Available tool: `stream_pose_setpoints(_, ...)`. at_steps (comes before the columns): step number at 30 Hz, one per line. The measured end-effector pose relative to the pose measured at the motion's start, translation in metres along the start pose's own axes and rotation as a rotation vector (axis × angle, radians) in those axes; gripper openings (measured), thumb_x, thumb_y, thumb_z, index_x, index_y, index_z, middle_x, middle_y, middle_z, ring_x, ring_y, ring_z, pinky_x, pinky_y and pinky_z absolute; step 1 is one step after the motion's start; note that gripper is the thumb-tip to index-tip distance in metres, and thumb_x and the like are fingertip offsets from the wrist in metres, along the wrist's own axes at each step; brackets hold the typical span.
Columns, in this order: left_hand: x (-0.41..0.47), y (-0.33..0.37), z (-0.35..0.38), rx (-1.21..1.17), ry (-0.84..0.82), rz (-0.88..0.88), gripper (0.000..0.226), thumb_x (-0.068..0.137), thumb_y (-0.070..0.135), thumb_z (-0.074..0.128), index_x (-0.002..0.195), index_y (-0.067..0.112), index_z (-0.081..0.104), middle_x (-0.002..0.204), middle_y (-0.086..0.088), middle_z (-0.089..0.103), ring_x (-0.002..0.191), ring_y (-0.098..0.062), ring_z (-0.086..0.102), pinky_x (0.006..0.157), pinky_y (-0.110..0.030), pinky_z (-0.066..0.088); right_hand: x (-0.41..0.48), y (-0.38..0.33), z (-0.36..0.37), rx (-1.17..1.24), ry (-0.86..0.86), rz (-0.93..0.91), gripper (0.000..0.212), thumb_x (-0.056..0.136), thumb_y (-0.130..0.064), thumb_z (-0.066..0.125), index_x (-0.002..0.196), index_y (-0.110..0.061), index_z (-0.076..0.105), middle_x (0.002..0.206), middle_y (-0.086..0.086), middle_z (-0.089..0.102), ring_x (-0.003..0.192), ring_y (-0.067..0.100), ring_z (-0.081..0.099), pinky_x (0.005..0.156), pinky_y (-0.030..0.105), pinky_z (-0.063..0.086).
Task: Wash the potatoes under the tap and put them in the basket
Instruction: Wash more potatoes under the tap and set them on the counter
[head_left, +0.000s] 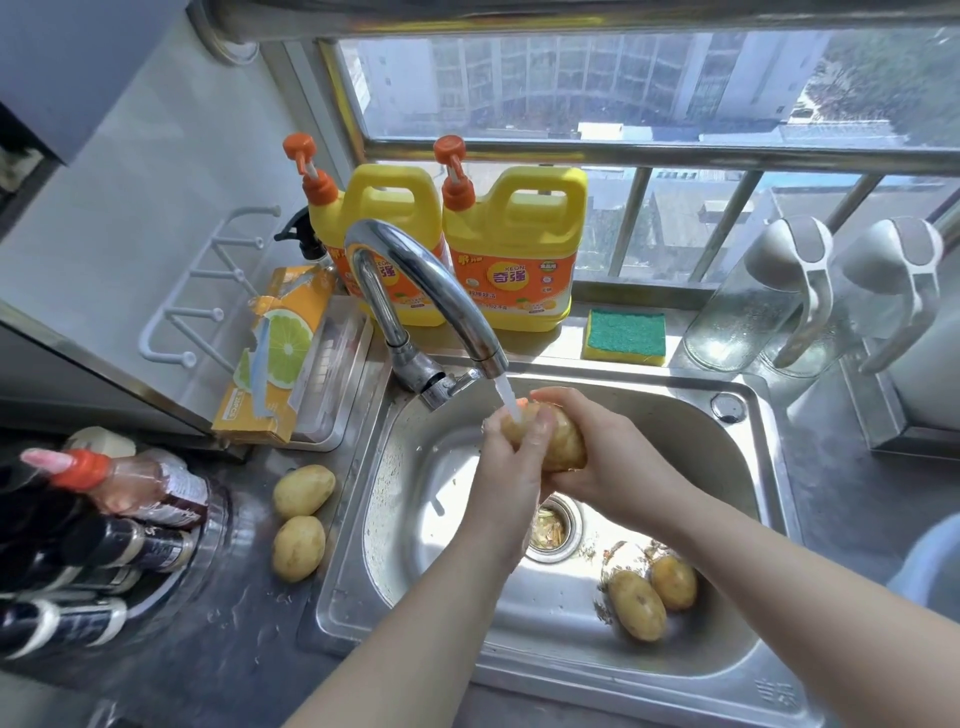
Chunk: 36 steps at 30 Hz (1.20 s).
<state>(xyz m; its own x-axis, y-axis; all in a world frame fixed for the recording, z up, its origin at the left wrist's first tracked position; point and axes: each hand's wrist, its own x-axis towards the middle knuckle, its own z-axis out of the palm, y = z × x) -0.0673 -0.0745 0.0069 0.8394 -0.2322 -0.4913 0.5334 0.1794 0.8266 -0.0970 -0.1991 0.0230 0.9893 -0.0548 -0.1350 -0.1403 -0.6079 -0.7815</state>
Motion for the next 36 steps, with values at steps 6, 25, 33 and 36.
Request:
stream_pose_setpoints(6, 0.007, -0.001, -0.004, -0.201, 0.22, -0.096, 0.04, 0.103, 0.039, 0.049, 0.125, 0.008, 0.06, 0.122, -0.022, 0.066, 0.108, -0.034, 0.069, 0.089, -0.049, 0.059, -0.004, -0.009, 0.01, 0.041, -0.076, -0.053, 0.056, 0.083, -0.034, 0.081, 0.129, -0.031, 0.05, 0.119, -0.013, 0.06, 0.105, 0.005, 0.059, 0.091, 0.028, 0.05)
stream_pose_setpoints(25, -0.003, 0.011, -0.003, -0.273, 0.077, -0.094, 0.031, 0.108, 0.033, 0.039, 0.124, 0.014, 0.056, 0.11, -0.015, 0.069, 0.092, -0.025, 0.069, 0.076, -0.04, 0.056, 0.01, -0.013, 0.018, 0.252, 0.02, 0.018, 0.045, 0.077, -0.051, 0.069, 0.119, -0.039, 0.065, 0.111, -0.01, 0.068, 0.103, 0.008, 0.065, 0.094, 0.042, 0.054)
stream_pose_setpoints(33, -0.007, 0.015, -0.016, -0.239, 0.034, -0.134, 0.04, 0.11, 0.029, 0.032, 0.132, 0.006, 0.056, 0.124, -0.027, 0.064, 0.105, -0.032, 0.065, 0.093, -0.057, 0.055, 0.012, -0.015, 0.018, 0.412, -0.045, 0.093, 0.03, 0.089, -0.05, 0.064, 0.116, -0.036, 0.069, 0.106, -0.008, 0.076, 0.102, 0.009, 0.071, 0.096, 0.039, 0.056)
stream_pose_setpoints(36, -0.005, 0.015, -0.023, -0.266, 0.064, -0.167, 0.041, 0.11, 0.028, 0.034, 0.131, 0.001, 0.057, 0.118, -0.026, 0.066, 0.103, -0.037, 0.067, 0.093, -0.06, 0.054, 0.011, -0.018, 0.005, 0.59, -0.274, 0.091, 0.022, 0.106, -0.018, 0.051, 0.123, -0.026, 0.062, 0.1, -0.013, 0.076, 0.089, -0.003, 0.07, 0.077, 0.015, 0.052)
